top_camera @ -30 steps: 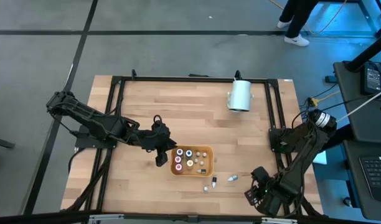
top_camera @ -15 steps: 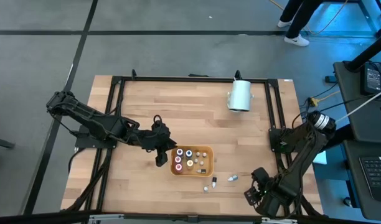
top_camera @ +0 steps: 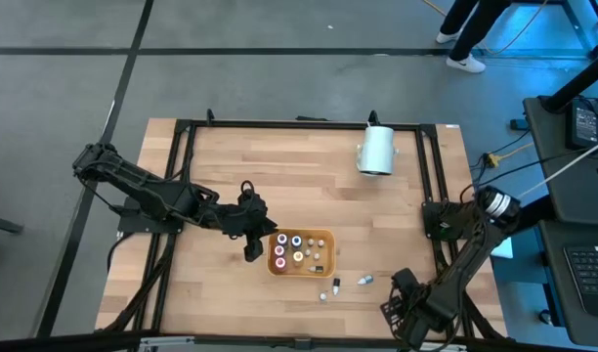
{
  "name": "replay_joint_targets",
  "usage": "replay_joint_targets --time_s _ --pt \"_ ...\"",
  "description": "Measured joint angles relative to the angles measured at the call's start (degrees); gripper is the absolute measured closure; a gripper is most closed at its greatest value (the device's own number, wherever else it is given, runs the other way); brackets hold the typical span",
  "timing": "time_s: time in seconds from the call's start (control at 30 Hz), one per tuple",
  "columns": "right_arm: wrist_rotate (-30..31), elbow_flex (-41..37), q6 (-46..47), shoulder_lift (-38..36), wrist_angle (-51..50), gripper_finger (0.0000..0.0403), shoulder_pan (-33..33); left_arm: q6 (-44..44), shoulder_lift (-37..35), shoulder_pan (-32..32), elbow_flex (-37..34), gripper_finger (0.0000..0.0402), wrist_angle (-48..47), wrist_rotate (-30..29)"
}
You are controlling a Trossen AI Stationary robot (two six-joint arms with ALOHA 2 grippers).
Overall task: Pick & Place food coloring
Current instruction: Put the small orange food coloring bottle in the yellow bin
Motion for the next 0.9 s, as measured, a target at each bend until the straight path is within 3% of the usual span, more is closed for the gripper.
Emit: replay_joint_targets --time_s 0.33,0.57,0.9 --pt "-0.5 0.0 0.7 0.9 0.1 0.0225 0.0 0.0 0.0 0.0 0.0 0.0343 0.0 0.0" --pt "-0.2 -4.4 0.8 0.8 8.5 0.0254 0.0 0.0 0.0 0.0 0.0 0.0343 0.0 0.0" --pt "0.0 -5.2 0.6 0.9 7.3 0.0317 0.0 0.0 0.0 0.0 0.0 0.0343 0.0 0.0"
